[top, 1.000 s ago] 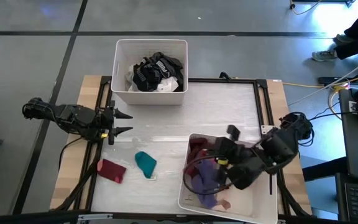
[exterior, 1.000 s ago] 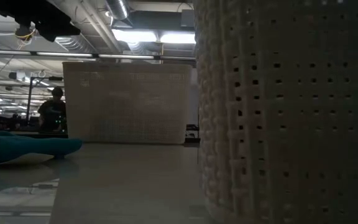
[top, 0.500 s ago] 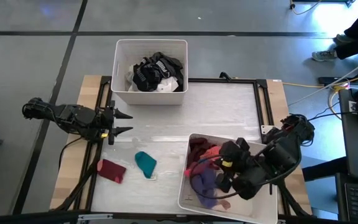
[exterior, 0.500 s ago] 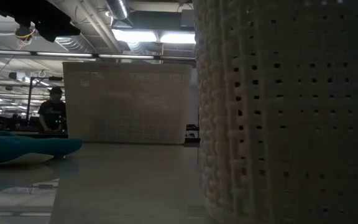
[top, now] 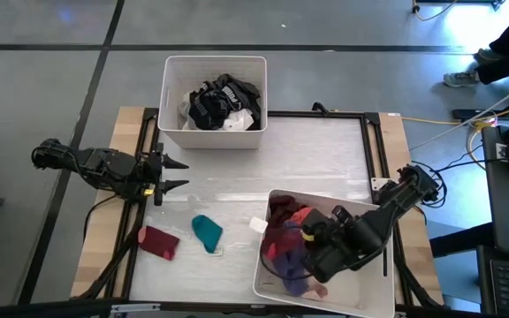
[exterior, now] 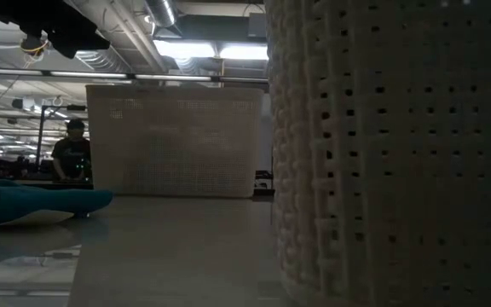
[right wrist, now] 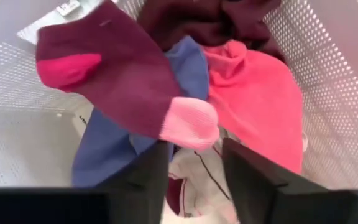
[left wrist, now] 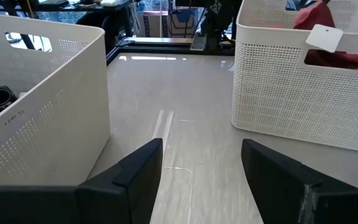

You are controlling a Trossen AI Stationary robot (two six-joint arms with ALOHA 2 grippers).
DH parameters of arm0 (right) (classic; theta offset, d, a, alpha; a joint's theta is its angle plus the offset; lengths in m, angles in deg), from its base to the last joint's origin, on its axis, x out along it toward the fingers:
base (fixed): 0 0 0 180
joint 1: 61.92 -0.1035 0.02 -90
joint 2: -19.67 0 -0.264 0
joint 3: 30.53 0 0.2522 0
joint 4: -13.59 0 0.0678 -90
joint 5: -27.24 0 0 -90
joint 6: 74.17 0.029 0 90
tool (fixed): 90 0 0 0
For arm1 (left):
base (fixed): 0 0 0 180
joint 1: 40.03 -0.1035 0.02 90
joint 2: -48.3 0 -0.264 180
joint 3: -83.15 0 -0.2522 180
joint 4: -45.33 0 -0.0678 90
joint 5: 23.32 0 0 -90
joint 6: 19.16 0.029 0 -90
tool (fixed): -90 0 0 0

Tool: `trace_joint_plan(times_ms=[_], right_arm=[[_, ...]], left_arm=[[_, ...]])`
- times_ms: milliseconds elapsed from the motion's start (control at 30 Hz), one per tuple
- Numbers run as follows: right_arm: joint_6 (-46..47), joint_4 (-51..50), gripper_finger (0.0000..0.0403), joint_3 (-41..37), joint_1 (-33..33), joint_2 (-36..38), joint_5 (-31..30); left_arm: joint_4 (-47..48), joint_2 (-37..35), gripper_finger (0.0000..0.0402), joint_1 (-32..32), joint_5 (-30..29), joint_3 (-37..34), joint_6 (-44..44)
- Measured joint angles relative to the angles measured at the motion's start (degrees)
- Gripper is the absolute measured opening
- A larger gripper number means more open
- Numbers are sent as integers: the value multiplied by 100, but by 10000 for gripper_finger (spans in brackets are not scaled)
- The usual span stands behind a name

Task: Sort clothes

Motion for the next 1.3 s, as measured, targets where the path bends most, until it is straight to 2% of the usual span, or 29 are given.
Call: trace_joint_plan(times_ms=[200,367,600,767,833,1067,1300], right_arm=[[-14,60,223,138,408,21,607],[-315,486,251,425,719,31,843],[-1221,990,257,681,1099,35,753],[-2229,1469,257,640,1300,33,-192],[-2795,1880,257,624,1394,-25,-359],[-4562,3509,257,613,1626,-481,-353],[-5440,4588,257,611,1696,-1099,-164]], left_arm=[[-1,0,210,-2,0,0,-7],[-4,0,210,0,0,0,7],[-11,0,210,-2,0,0,30],[-12,0,210,-2,0,0,28],[-12,0,210,0,0,0,28],[-12,0,210,0,0,0,28],[-12,0,210,-1,0,0,29]])
